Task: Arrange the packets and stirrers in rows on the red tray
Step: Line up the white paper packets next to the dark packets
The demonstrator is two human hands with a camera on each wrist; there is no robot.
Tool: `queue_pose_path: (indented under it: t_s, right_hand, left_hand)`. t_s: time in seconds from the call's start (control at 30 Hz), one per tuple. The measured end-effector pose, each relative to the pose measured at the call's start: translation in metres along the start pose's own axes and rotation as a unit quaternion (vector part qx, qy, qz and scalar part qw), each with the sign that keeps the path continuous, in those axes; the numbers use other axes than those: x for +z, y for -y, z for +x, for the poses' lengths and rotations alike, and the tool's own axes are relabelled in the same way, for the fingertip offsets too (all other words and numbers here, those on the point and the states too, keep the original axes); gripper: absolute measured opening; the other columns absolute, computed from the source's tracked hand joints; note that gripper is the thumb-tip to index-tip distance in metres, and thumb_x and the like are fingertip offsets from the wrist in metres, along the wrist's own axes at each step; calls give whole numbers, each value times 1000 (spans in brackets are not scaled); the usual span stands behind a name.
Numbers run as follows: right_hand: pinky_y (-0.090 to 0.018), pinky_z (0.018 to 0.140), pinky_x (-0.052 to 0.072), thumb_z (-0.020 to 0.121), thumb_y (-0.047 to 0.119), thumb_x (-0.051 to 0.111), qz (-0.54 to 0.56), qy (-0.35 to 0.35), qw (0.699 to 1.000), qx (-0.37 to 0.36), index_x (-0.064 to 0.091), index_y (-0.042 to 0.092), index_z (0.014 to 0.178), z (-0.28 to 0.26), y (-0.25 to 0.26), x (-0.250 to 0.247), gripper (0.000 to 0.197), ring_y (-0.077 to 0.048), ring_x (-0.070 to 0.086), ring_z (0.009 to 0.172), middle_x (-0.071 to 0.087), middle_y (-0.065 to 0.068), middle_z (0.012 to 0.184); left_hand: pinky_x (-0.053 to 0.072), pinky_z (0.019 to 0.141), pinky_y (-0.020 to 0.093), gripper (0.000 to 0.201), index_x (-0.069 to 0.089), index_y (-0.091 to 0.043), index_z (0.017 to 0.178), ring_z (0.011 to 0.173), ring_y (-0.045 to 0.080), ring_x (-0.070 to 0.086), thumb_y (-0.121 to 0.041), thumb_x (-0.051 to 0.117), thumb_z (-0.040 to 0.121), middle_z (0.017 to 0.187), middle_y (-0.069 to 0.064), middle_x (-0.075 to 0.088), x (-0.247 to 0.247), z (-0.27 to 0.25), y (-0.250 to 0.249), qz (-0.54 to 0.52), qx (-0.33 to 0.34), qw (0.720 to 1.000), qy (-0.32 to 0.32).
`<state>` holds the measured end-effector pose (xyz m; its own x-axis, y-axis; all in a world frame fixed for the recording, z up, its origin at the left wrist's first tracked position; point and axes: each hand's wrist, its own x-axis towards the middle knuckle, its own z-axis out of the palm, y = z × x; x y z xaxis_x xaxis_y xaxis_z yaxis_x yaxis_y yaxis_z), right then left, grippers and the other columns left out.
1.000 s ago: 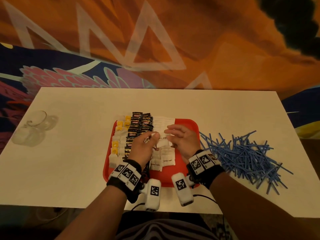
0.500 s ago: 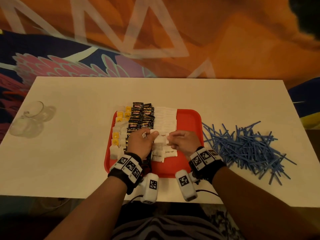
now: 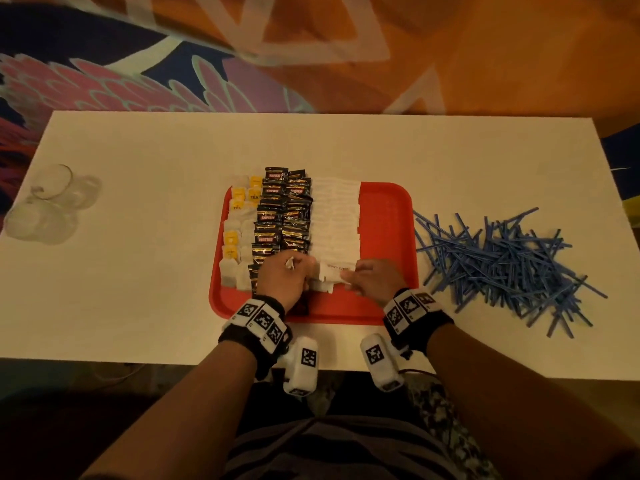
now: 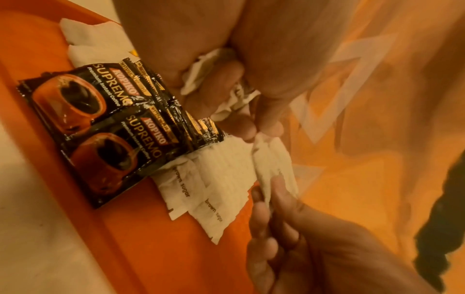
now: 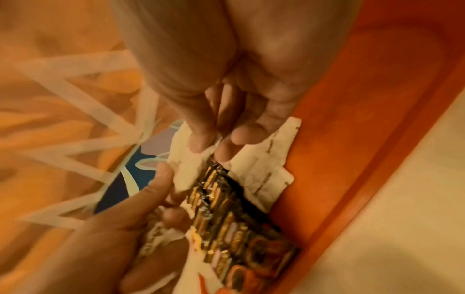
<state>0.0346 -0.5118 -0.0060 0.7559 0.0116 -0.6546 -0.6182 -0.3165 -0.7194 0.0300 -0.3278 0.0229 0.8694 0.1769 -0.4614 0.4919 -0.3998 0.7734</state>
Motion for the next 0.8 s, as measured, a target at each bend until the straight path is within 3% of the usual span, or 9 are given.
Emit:
queue_pose_path:
  t_s: [0.07,0.13,0.23,0.3,0.43,0.53,0.6,0.73,0.8]
  right_hand:
    - [-31,76,58,82,29,77,-70,-29,997,18,68,11,111,9,-14,-3,35,-12,71,83,73,-2,101]
    - [-39,87,56,80,33,77,-115,-51,992,26,68,17,109,15,-23,-1,35,-16,70,91,74,0,100]
    - [-32,86,54,81,34,75,-133,-64,988,34,67,20,106,21,-28,4,30,-15,69,91,74,0,94]
    - [-26,75,52,81,36,75,-165,-84,982,32,64,23,92,25,-29,8,20,-14,68,86,73,1,88]
    - [-21,53,41,79,33,78,-199,-135,971,16,58,18,77,26,-28,12,25,-12,58,69,61,3,75]
    - [-21,48,36,78,32,79,-183,-155,971,9,53,18,80,23,-28,10,30,-8,52,61,59,2,76]
    - [-23,52,38,79,28,78,-186,-149,971,-25,51,18,84,21,-29,8,29,-12,53,65,58,1,78]
    - [-31,77,44,89,16,64,-284,-87,938,-179,57,20,94,18,-29,8,10,-17,50,89,49,4,93]
    - [-31,82,45,92,13,58,-304,-53,929,-203,62,22,99,18,-29,11,13,-15,50,94,47,5,99]
  left_hand:
    - [54,65,36,16,70,-22,79,59,16,61,-20,65,94,74,3,71,-1,-1,4,16,-13,1000,-4]
    - [52,69,32,13,72,-20,85,68,12,60,-24,64,94,79,-5,68,-2,-3,8,89,10,996,1]
    - [38,59,16,13,72,-20,94,65,-1,52,-28,63,96,83,-6,67,-2,-7,10,211,61,975,19]
    - [33,55,10,12,72,-20,96,62,-5,50,-26,62,96,81,-6,66,-1,-8,12,235,74,969,30]
    - [51,71,24,11,73,-19,96,65,4,57,-23,63,95,84,-3,70,0,-6,16,249,83,965,25]
    - [50,81,27,13,75,-16,98,88,18,63,-20,63,94,99,3,70,3,-6,19,298,118,947,32]
    - [50,84,33,18,75,-15,104,97,23,61,-19,59,96,106,4,65,9,-8,19,336,130,931,58]
    - [51,94,43,33,67,-25,126,112,28,60,-18,50,99,128,1,57,22,-14,18,405,123,896,131]
    - [52,93,43,35,62,-25,131,114,27,59,-18,48,99,134,1,53,28,-18,20,441,123,875,157]
